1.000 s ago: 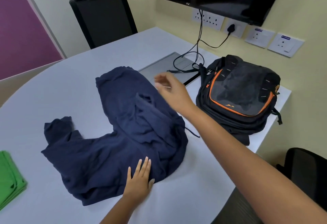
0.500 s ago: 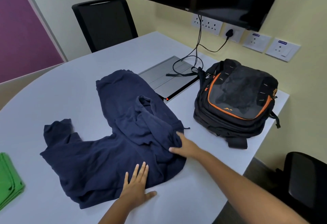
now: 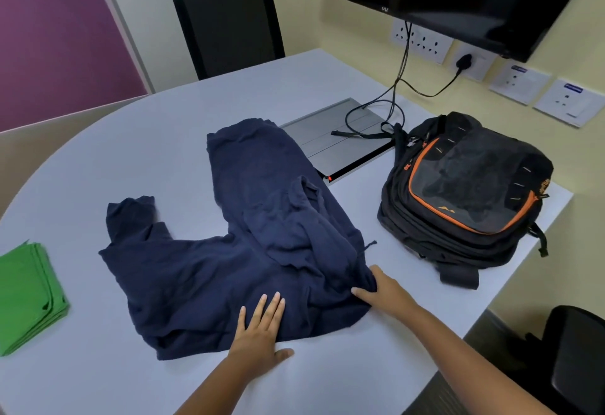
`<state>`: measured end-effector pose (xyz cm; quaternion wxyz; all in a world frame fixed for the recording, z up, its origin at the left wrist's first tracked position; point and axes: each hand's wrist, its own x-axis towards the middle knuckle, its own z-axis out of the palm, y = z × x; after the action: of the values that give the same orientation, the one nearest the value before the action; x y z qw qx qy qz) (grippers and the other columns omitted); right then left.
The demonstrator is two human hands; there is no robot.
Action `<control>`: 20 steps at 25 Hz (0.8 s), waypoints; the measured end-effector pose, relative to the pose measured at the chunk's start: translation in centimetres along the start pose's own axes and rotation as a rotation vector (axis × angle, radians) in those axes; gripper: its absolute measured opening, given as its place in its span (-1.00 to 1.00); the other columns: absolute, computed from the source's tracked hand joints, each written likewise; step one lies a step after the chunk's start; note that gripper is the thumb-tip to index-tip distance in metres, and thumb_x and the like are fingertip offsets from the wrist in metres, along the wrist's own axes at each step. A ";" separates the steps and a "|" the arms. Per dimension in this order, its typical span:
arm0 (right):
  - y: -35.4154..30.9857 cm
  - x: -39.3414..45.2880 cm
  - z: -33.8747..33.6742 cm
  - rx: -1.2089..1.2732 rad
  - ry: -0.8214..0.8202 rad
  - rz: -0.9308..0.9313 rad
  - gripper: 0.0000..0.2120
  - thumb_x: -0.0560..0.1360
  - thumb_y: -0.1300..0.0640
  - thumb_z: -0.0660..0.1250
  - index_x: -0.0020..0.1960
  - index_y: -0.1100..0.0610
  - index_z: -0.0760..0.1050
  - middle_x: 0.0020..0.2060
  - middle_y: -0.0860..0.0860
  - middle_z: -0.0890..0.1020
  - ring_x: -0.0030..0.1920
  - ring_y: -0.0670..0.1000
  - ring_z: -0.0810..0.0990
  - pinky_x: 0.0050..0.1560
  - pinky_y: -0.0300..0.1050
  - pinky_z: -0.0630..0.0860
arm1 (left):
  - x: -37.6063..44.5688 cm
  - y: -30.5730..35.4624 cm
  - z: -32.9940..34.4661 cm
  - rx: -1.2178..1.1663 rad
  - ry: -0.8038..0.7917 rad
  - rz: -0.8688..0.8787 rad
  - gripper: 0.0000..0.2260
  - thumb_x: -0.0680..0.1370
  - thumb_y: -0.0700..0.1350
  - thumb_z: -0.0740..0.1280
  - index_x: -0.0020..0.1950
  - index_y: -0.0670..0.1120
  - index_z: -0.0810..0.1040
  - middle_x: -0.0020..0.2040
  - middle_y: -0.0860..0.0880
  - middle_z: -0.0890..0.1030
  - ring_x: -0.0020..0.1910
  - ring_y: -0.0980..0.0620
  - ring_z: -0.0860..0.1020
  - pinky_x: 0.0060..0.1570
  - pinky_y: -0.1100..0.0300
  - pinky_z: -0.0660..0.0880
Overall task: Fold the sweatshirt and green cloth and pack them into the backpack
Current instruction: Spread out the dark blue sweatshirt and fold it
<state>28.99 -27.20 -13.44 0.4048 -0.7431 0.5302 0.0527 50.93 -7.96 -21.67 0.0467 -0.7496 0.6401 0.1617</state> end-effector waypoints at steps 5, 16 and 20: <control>-5.4 0.5 -2.7 0.006 0.268 -0.122 -0.45 0.45 -0.18 0.32 0.34 0.02 0.29 0.22 -0.01 0.45 0.16 -0.01 0.48 0.05 -0.12 0.43 | 0.1 0.0 -0.2 -0.030 -0.041 -0.016 -0.08 0.24 0.48 0.01 0.43 -0.07 0.27 0.38 0.04 0.37 0.51 -0.02 -0.04 0.35 -0.08 -0.11; -13.6 5.3 1.7 -0.457 0.220 -0.630 -0.35 0.51 -0.32 -0.15 0.47 -0.02 0.19 0.49 -0.01 0.21 0.51 0.00 0.07 0.50 0.14 0.01 | -0.9 -1.9 -0.1 -0.032 0.113 0.058 -0.17 0.37 0.40 0.02 0.53 0.01 -0.03 0.56 0.11 -0.02 0.53 0.04 -0.09 0.39 0.02 -0.11; -7.9 7.8 4.0 -0.675 0.068 -0.485 0.03 0.20 -0.47 -0.63 0.50 -0.13 0.04 0.52 -0.06 0.09 0.52 -0.04 -0.01 0.45 0.22 -0.18 | -4.4 -7.4 -0.4 -0.053 0.175 -0.009 -0.54 0.62 0.16 -0.08 0.46 0.04 0.25 0.41 0.09 0.39 0.40 0.10 0.25 0.43 0.24 -0.07</control>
<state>40.36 -29.54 -15.76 0.1213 -0.9388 0.3060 0.1019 57.65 -2.60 -21.02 -0.0285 -0.7647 0.6339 0.1123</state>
